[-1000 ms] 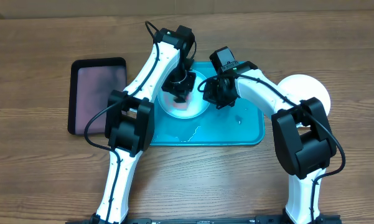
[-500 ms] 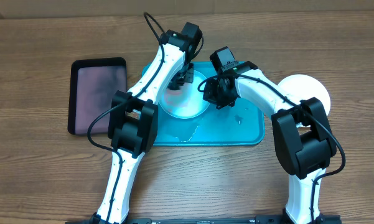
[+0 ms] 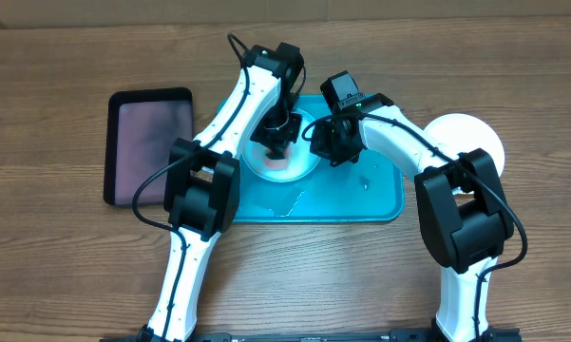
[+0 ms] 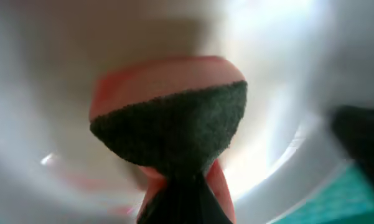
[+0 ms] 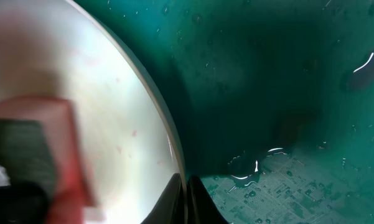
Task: Clean dirty plates on tray and stack at the side
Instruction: 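Scrub the blue plate with the sponge while right gripper holds its rim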
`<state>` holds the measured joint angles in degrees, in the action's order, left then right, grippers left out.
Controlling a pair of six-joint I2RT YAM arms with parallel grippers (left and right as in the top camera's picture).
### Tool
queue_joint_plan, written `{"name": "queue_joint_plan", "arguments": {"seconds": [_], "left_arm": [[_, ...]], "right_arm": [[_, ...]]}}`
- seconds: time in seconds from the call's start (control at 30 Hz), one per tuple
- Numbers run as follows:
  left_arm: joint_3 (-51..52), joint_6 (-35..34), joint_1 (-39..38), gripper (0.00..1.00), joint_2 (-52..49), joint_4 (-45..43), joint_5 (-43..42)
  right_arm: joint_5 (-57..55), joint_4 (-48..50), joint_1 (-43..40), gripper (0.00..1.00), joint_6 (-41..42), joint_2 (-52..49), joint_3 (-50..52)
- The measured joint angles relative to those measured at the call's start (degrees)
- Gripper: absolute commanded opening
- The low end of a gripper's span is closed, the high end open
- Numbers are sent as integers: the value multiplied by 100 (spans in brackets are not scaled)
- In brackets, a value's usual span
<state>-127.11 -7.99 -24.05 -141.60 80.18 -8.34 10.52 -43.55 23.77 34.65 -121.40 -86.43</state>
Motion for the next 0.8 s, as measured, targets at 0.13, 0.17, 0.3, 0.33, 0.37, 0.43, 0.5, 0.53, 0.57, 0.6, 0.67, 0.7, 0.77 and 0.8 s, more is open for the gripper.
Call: {"name": "queue_joint_plan", "arguments": {"seconds": [0.13, 0.17, 0.3, 0.33, 0.37, 0.43, 0.5, 0.53, 0.57, 0.6, 0.67, 0.7, 0.77, 0.8], "left_arm": [[35, 319, -103, 4, -2, -629, -354], [57, 363, -111, 4, -2, -809, -369], [195, 195, -140, 4, -2, -1325, -87], [216, 0, -149, 4, 0, -1381, 120], [223, -192, -155, 4, 0, -1401, 341], [223, -612, -203, 4, 0, -1392, 815], [223, -1117, -225, 4, 0, -1281, 1344], [223, -1294, -221, 4, 0, -1200, 1523], [223, -1510, -201, 4, 0, -1073, 1740], [223, -1665, -177, 4, 0, -990, 1880], [227, -1932, -114, 4, 0, -850, 2122], [236, -1978, -87, 4, 0, -813, 2170], [284, -1910, -28, 4, 0, -754, 2179], [315, -1738, -4, 4, 0, -752, 2092]], "right_arm": [[2, -2, 0, 4, -2, 0, 0], [0, -2, 0, 4, -2, 0, 0], [-7, 2, -11, 4, 9, 0, 0], [-11, 0, -11, 4, 11, 0, 0], [-11, 4, -11, 4, 4, 0, 0], [-4, 11, -11, 4, 7, 0, 0], [24, 20, -11, 4, 7, 0, 0], [66, 24, -20, 4, 4, 0, 0], [125, 22, -26, 4, -4, -2, 0], [188, 20, -37, 4, -26, -7, 0], [378, 24, -94, 4, -122, -22, 0], [468, 26, -136, 4, -173, -37, 0], [658, 35, -214, 4, -273, -74, 0], [741, 39, -247, 4, -319, -94, 0]]}}
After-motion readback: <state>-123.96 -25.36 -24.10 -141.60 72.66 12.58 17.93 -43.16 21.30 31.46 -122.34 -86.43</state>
